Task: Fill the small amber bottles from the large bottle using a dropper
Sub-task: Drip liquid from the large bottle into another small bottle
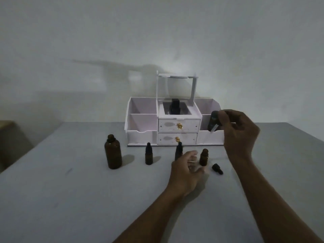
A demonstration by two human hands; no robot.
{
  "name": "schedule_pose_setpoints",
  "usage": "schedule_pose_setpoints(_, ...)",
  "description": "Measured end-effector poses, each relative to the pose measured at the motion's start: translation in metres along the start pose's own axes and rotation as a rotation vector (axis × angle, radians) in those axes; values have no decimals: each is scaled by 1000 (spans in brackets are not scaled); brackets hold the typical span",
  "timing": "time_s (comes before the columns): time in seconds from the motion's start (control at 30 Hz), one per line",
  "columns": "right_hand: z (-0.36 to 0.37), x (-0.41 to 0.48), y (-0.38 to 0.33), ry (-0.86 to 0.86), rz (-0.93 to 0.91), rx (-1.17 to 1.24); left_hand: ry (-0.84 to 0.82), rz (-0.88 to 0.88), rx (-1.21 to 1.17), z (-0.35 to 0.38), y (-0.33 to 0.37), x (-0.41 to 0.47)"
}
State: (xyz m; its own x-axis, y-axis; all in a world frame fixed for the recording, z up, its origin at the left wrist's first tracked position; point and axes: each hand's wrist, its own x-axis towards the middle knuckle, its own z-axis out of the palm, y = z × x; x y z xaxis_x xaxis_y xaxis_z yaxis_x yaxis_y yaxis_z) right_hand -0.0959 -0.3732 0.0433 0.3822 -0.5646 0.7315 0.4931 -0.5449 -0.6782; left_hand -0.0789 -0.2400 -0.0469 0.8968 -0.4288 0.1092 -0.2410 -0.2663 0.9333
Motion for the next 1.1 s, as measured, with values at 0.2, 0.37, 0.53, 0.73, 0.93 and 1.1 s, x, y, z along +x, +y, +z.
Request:
schedule_pose_setpoints(0.2,30,-11,-38,-73,48,229,119,92,67,-82,-4,-48)
schedule_pose_setpoints(0.37,82,-29,-67,-252,30,264,628,292,72,-160,-14,-65)
schedule_pose_setpoints(0.53,132,-46,-86,-364,60,319,893,167,-13,-209,-34,-56)
schedule_pose_setpoints(0.73,173,-56,-91,-399,82,324,552,37,-81,-229,-66,-42)
schedule_pose_setpoints(0.93,192,-63,-88,-425,85,312,419,11,-98,-228,-71,-38)
schedule_pose_setpoints(1.1,200,-61,-90,-456,46,275,421,-9,-109,-228,-70,-39)
